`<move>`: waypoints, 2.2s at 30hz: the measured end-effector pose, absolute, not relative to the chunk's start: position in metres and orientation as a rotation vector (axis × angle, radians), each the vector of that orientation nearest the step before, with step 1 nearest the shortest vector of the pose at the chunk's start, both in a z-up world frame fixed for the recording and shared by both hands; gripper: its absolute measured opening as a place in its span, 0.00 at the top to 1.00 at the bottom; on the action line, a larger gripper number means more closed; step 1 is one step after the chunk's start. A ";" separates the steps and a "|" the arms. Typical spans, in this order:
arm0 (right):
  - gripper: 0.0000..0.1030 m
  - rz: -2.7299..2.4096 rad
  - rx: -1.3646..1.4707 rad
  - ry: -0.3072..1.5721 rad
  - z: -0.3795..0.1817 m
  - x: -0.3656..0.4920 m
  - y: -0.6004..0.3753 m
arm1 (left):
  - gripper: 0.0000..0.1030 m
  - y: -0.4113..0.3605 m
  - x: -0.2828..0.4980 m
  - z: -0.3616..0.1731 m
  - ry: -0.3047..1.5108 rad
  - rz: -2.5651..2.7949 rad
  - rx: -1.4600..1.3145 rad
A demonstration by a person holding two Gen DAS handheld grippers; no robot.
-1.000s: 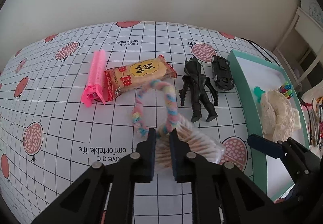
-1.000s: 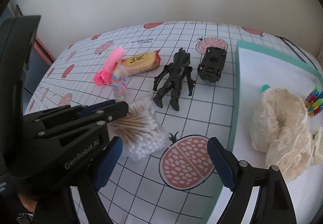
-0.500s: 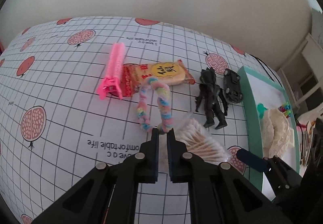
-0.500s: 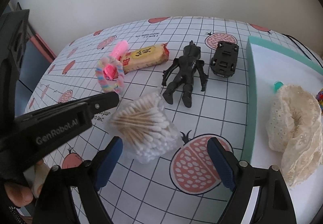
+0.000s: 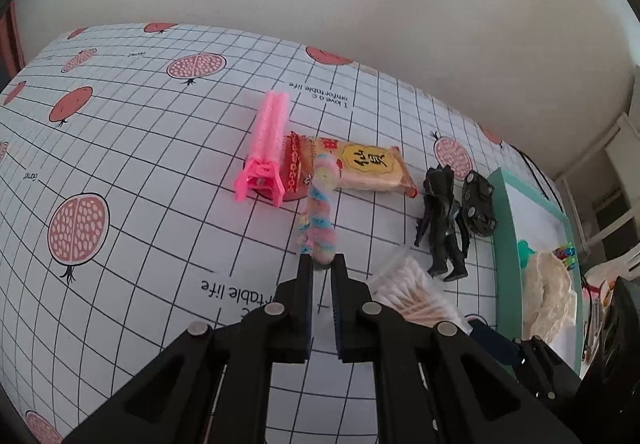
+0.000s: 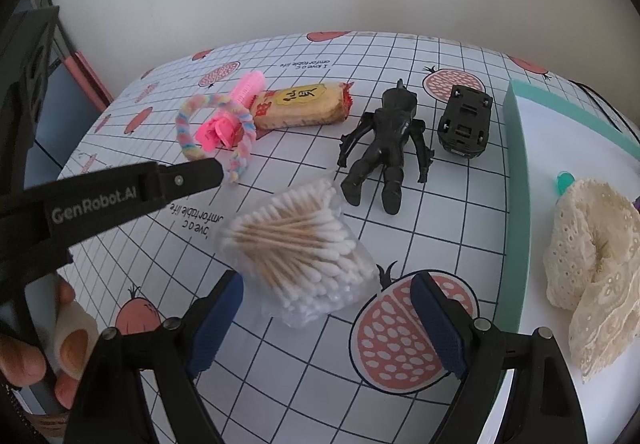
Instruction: Organize objects
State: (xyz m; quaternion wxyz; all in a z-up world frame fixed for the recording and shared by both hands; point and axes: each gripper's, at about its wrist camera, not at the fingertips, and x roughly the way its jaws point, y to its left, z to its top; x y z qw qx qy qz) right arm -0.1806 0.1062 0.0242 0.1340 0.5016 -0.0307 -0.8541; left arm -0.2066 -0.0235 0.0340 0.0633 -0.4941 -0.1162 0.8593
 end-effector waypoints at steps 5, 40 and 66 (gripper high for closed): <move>0.15 -2.476 1.451 -0.085 0.024 -0.180 0.106 | 0.82 -0.028 -0.207 0.031 -0.357 2.632 -1.474; 0.92 -2.548 1.471 -0.167 0.023 -0.184 0.138 | 0.92 -0.041 -0.206 0.028 -0.416 2.652 -1.495; 0.40 -2.583 1.286 -0.105 0.078 -0.175 0.132 | 0.80 -0.046 -0.239 0.030 -0.449 2.691 -1.436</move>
